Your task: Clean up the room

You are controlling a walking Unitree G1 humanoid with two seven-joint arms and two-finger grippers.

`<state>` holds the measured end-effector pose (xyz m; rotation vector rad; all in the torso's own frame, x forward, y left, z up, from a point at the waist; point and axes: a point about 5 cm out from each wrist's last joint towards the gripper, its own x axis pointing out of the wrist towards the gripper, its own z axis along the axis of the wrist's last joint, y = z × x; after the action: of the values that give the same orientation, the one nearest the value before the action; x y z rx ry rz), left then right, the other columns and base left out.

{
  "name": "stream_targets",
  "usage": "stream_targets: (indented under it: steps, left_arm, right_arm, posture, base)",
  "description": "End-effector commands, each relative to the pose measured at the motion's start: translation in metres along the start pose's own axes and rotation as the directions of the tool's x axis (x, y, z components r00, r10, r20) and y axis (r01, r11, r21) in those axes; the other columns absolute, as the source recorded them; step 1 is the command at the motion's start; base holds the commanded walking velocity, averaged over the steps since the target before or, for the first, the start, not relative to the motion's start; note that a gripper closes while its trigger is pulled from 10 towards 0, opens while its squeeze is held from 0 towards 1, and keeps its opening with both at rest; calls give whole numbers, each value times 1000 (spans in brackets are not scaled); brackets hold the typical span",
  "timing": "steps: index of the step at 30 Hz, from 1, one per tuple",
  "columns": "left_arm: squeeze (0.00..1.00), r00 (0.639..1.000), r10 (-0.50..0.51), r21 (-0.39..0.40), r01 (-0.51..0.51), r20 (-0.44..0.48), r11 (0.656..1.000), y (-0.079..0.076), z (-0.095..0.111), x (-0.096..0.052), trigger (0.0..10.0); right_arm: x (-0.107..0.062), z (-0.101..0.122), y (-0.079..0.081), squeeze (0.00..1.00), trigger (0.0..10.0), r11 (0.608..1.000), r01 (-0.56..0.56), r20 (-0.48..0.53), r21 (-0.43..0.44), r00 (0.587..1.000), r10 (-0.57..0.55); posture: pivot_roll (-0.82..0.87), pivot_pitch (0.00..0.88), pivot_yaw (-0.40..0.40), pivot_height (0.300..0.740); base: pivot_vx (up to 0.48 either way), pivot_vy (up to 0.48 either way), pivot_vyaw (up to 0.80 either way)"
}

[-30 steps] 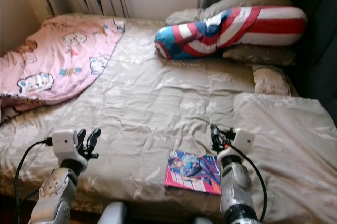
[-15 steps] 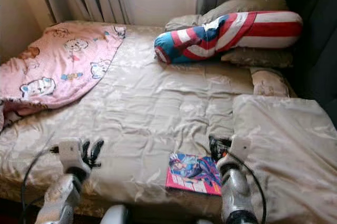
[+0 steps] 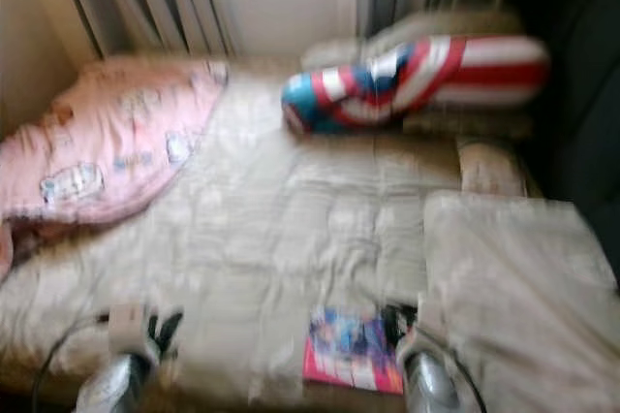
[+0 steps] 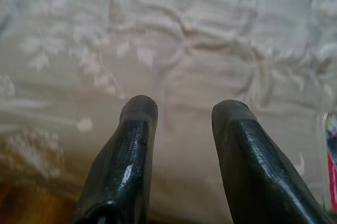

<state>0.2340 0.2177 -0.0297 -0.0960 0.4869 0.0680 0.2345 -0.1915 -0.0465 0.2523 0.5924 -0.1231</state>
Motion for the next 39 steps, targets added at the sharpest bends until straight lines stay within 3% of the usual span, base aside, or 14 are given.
stream_targets:
  steps: [1, 9, 23, 39]
  left_arm:
    - [0, 999, 7, 11, -7, -51, 1000, 2, -11, -3, 10000]
    - [0, 977, 26, 31, -20, -211, 999, 4, -39, -11, 10000]
    - [0, 921, 77, 70, -54, -382, 996, 12, -74, -31, 10000]
    - [0, 910, 65, 110, -21, -409, 994, 10, -77, -32, 10000]
  right_arm:
    - [-3, -10, -3, 0, 10000, 1000, 17, -56, -4, 998, -17]
    - [-17, -48, -10, 0, 10000, 997, 63, -232, -31, 970, -69]
    - [-23, -63, -6, 0, 10000, 996, 75, -293, -47, 952, -86]
    - [-25, -69, -1, 0, 10000, 996, 50, -320, -70, 945, -70]
  posture:
    - [-13, 0, 6, 740]
    - [0, 0, 4, 740]
    - [-6, 0, 9, 740]
    - [-13, 0, 15, 740]
  base:
    - [0, 0, 0]
    - [0, 0, 0]
    - [0, 0, 0]
    - [0, 0, 0]
